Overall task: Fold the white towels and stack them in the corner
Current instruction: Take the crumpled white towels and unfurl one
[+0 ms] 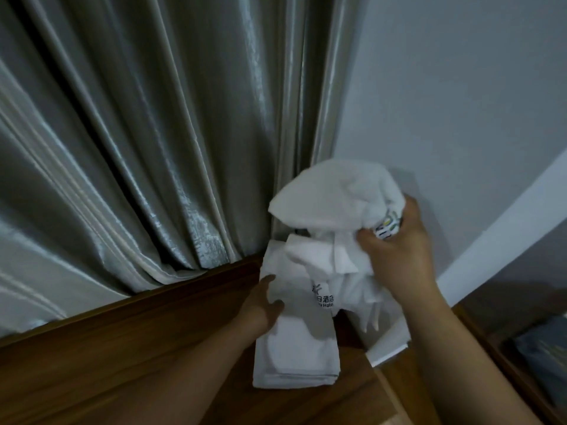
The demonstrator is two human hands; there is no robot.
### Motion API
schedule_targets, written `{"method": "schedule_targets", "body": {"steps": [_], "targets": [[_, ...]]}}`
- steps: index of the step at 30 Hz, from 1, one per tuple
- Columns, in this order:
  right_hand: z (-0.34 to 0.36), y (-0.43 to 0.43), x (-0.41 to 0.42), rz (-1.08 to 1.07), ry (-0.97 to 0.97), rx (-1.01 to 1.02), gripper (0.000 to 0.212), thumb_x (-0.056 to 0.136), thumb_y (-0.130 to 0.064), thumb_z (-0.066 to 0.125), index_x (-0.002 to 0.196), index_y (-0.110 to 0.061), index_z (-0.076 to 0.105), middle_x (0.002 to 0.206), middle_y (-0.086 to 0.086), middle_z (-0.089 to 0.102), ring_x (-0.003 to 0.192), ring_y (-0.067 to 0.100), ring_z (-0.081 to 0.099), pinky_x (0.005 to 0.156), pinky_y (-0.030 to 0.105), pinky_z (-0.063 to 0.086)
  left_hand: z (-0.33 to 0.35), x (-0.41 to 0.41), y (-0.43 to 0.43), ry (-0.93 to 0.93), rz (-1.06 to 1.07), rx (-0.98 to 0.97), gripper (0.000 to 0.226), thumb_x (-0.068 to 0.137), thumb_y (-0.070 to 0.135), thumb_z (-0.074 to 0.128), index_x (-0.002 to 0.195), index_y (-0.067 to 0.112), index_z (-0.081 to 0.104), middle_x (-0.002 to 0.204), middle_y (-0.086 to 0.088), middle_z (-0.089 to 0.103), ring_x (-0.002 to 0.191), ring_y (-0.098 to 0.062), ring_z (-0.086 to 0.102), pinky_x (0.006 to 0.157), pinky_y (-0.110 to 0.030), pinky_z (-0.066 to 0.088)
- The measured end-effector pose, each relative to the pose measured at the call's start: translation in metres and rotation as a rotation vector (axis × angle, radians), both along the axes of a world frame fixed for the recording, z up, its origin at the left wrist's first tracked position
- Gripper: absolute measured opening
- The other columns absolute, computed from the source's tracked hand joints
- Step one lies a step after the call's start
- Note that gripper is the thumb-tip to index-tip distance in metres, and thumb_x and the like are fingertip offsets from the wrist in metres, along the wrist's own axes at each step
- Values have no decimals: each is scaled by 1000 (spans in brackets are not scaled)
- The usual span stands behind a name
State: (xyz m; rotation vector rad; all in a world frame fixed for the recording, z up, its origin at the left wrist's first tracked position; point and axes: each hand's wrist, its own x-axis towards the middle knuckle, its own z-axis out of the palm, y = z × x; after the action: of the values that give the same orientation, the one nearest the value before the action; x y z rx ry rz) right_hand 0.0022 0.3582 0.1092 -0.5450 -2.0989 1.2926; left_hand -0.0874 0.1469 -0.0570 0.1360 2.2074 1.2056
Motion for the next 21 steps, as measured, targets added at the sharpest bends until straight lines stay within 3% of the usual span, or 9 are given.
{"method": "schedule_targets", "body": {"steps": [4, 8, 12, 13, 15, 16, 18, 20, 21], "targets": [[49, 0, 7, 11, 200, -118, 54, 76, -10, 76, 109, -45, 52, 93, -19, 69, 87, 3, 68, 78, 30, 56, 10, 15, 29, 7, -65, 116, 69, 95, 24, 62, 153, 30, 24, 154, -7, 35, 135, -21, 39, 105, -28, 36], [52, 6, 6, 106, 298, -396, 44, 82, -4, 73, 116, -26, 57, 102, -6, 73, 94, 12, 71, 79, 29, 59, 19, 18, 54, -162, 66, 276, 65, 94, 25, 60, 149, 38, 29, 153, -6, 34, 137, -24, 39, 107, -36, 39], [-12, 5, -3, 63, 60, -364, 43, 80, -6, 78, 110, -29, 59, 98, -7, 72, 94, 17, 71, 69, 20, 55, 35, 11, 64, -517, 296, 714, 51, 94, 31, 60, 140, 12, 47, 137, -10, 54, 133, -35, 47, 88, -35, 54], [-38, 2, -4, 50, -62, -244, 47, 78, -9, 80, 111, -32, 56, 99, -10, 68, 96, 17, 69, 70, 18, 51, 39, 9, 61, -625, 310, 812, 55, 88, 29, 71, 135, 6, 55, 130, -10, 59, 131, -36, 48, 89, -32, 54], [-85, -9, -2, 174, -348, 5, 67, 76, -23, 83, 133, -28, 48, 117, -11, 58, 108, 13, 60, 82, 17, 44, 40, 15, 50, -858, 331, 955, 65, 76, 49, 78, 122, 4, 68, 126, -17, 65, 126, -36, 53, 106, -45, 44], [-106, -12, -1, 305, -453, 70, 81, 76, -35, 82, 144, -25, 40, 129, -12, 51, 116, 8, 54, 93, 18, 40, 35, 19, 44, -859, 340, 890, 63, 77, 50, 75, 119, 4, 70, 122, -20, 68, 120, -36, 58, 107, -49, 42], [-137, -14, 0, 522, -574, 43, 79, 84, -56, 68, 151, -31, 33, 142, -16, 47, 123, -2, 50, 104, 19, 37, 13, 25, 33, -740, 366, 656, 47, 83, 32, 73, 118, 2, 70, 100, -18, 76, 96, -33, 70, 84, -44, 58], [-153, -11, 2, 462, -602, 40, 53, 96, -58, 46, 142, -31, 50, 138, -12, 54, 123, 3, 52, 105, 20, 35, -4, 30, 16, -573, 424, 525, 30, 90, 19, 66, 114, 1, 68, 82, -13, 77, 79, -29, 71, 57, -33, 58], [-165, -5, 0, 325, -575, 127, 51, 99, -56, 37, 135, -27, 57, 138, -6, 56, 127, 12, 51, 106, 24, 35, -9, 30, 8, -533, 445, 526, 26, 91, 15, 63, 112, 0, 67, 84, -15, 76, 80, -29, 69, 58, -33, 57]]}}
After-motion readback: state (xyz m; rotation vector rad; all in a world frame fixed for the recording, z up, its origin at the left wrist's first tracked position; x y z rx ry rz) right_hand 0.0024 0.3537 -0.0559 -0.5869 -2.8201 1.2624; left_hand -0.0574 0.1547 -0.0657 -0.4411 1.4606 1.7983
